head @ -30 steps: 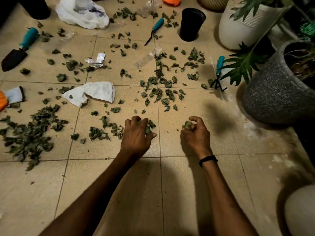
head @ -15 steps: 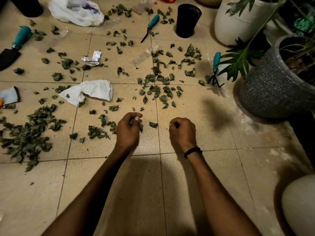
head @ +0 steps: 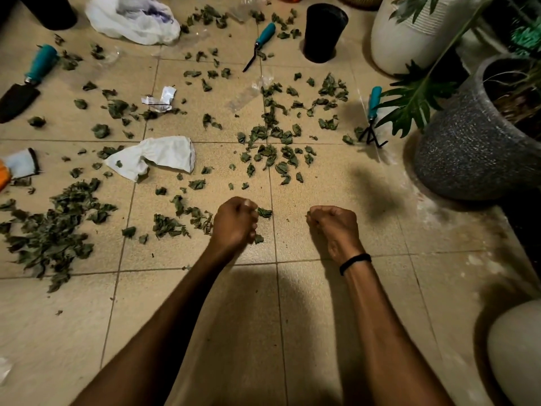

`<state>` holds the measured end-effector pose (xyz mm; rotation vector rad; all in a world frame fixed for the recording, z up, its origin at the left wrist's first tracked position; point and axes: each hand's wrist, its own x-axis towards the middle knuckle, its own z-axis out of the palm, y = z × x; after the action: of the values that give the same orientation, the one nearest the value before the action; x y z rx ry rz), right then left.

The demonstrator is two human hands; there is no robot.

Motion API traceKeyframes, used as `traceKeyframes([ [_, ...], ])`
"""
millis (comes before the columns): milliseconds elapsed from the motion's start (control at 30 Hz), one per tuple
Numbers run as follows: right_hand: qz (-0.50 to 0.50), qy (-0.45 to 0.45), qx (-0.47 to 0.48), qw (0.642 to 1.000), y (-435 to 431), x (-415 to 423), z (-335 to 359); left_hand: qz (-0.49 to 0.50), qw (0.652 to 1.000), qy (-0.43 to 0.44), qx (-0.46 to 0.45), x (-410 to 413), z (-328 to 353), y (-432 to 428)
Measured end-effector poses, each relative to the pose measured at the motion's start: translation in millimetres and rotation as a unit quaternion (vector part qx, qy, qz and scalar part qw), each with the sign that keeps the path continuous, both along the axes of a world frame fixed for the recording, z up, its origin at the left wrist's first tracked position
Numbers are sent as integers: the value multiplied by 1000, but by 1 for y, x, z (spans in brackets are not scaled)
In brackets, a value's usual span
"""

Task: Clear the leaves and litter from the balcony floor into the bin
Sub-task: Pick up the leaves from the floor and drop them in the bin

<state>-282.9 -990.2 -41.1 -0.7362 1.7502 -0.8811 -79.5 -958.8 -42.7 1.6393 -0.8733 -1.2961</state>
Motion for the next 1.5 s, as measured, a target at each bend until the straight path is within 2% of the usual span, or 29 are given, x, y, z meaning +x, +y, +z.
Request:
traceKeyframes([
  [67, 50, 73, -30, 996, 2, 10, -1, -60, 975, -207, -53, -2, 0, 1],
  [100, 84, 100, -50, 990, 3, 18, 0, -80, 955, -278, -64, -3, 1, 2],
  [167, 175, 184, -108, 961, 3, 36, -2, -120, 920, -367, -66, -6, 0, 6],
  [267, 316, 297, -186, 882, 2, 63, -7, -166, 882, -436, -61, -11, -14, 19],
  [333, 379, 308, -209, 847, 1, 74, -13, -200, 857, -471, -64, -10, -27, 27],
  [400, 391, 330, -225, 829, 2, 76, -21, -217, 832, -503, -92, -9, -37, 34],
  [433, 378, 345, -227, 828, 1, 75, -22, -222, 824, -510, -106, -8, -39, 37],
  [467, 352, 343, -219, 843, 1, 71, -23, -218, 822, -513, -114, -8, -40, 39],
  [533, 263, 283, -180, 905, -1, 61, -18, -207, 832, -501, -115, -8, -40, 41],
  [600, 138, 132, -120, 974, -2, 48, -8, -201, 835, -499, -116, -10, -40, 43],
  [667, 39, 23, -84, 995, -2, 31, -1, -204, 826, -510, -122, -14, -41, 46],
  [733, 10, -5, -74, 997, 0, 17, 2, -206, 818, -519, -137, -17, -42, 49],
  [800, 53, 73, -88, 992, 3, 12, -3, -185, 830, -501, -161, -19, -38, 52],
  [833, 98, 136, -103, 981, 7, 13, -6, -166, 855, -465, -157, -20, -32, 53],
  [900, 181, 238, -132, 945, 14, 20, -15, -109, 925, -351, -92, -20, -23, 52],
  [967, 242, 290, -166, 911, 19, 30, -23, -46, 977, -207, -38, -15, -21, 51],
  [1033, 293, 347, -202, 868, 19, 39, -28, 14, 994, -100, -32, -5, -22, 52],
  [1067, 299, 375, -207, 852, 18, 42, -28, 29, 996, -73, -36, 1, -23, 53],
  [1133, 273, 385, -188, 861, 14, 48, -27, 41, 996, -68, -41, 11, -24, 54],
  [1200, 258, 433, -163, 848, 11, 50, -21, 63, 995, -77, -27, 20, -23, 54],
  [1233, 238, 417, -147, 865, 7, 47, -19, 78, 993, -84, -22, 24, -21, 55],
  [1267, 195, 367, -131, 900, 3, 43, -16, 90, 991, -93, -25, 27, -20, 56],
  [1333, 77, 165, -73, 981, -4, 36, -7, 113, 987, -104, -46, 32, -12, 60],
  [1367, 26, 44, -47, 998, -6, 32, -3, 122, 985, -114, -52, 35, -10, 62],
  [1433, -35, -165, -13, 986, -5, 30, 10, 146, 977, -151, -38, 43, -10, 63],
  [1500, -43, -287, 12, 957, -2, 36, 17, 211, 973, -96, 5, 54, -14, 60],
])
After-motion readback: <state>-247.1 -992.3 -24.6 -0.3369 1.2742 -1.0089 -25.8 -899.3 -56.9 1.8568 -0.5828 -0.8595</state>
